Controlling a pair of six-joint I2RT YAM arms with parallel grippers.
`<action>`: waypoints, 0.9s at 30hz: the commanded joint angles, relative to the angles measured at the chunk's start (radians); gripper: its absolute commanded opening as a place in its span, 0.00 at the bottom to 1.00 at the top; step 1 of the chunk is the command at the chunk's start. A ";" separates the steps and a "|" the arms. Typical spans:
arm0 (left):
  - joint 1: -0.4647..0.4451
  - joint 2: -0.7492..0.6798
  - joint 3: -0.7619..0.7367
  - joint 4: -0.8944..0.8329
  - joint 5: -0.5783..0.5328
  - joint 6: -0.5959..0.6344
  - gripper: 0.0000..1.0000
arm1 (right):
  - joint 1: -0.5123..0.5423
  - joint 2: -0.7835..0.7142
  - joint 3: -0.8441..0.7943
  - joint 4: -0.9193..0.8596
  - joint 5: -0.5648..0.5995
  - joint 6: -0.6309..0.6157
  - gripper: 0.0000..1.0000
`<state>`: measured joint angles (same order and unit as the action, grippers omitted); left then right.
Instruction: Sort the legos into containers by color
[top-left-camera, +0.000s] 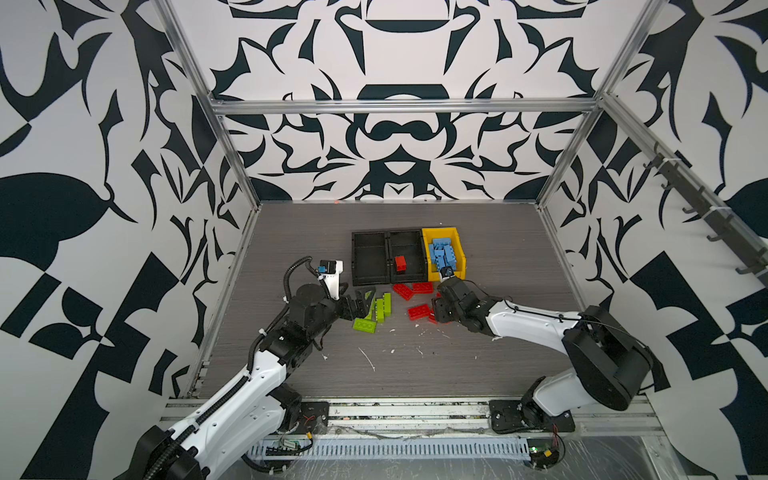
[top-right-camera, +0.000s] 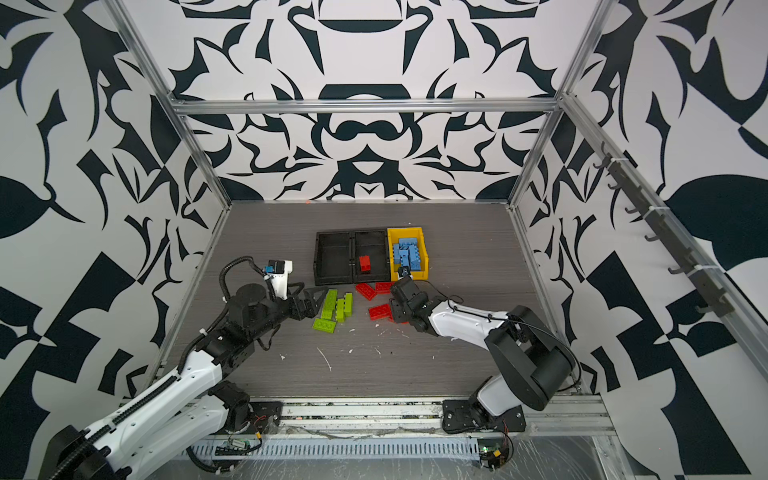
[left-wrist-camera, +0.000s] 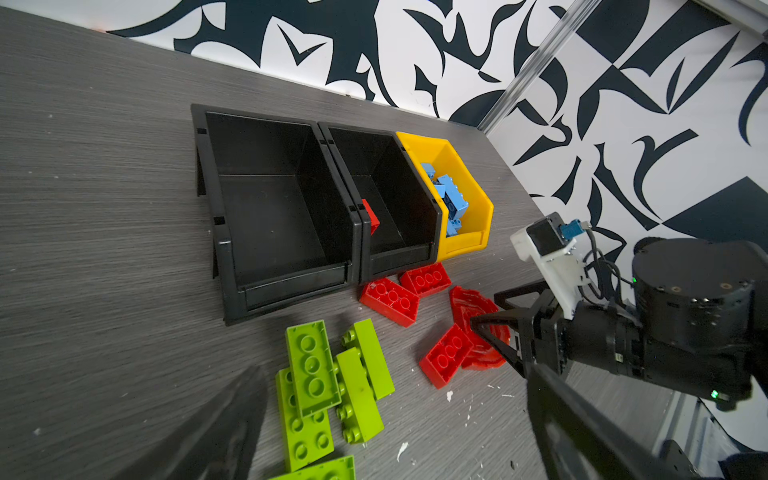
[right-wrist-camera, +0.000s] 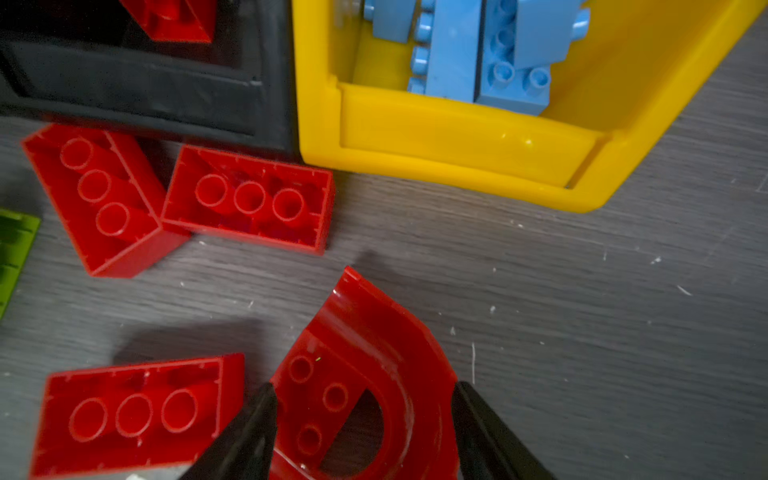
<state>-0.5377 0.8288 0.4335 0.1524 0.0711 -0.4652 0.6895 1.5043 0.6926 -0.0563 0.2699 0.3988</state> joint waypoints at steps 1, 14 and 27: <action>0.003 0.003 -0.010 0.018 0.009 -0.006 1.00 | -0.005 -0.013 0.001 -0.014 0.031 -0.006 0.68; 0.003 0.004 -0.010 0.019 0.012 -0.008 1.00 | -0.065 -0.121 -0.029 -0.104 0.035 -0.004 0.64; 0.003 0.007 -0.010 0.020 0.015 -0.007 1.00 | -0.006 -0.093 0.028 -0.080 0.038 0.022 0.63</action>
<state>-0.5377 0.8337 0.4335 0.1528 0.0727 -0.4683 0.6724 1.3979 0.6727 -0.1375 0.2852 0.4030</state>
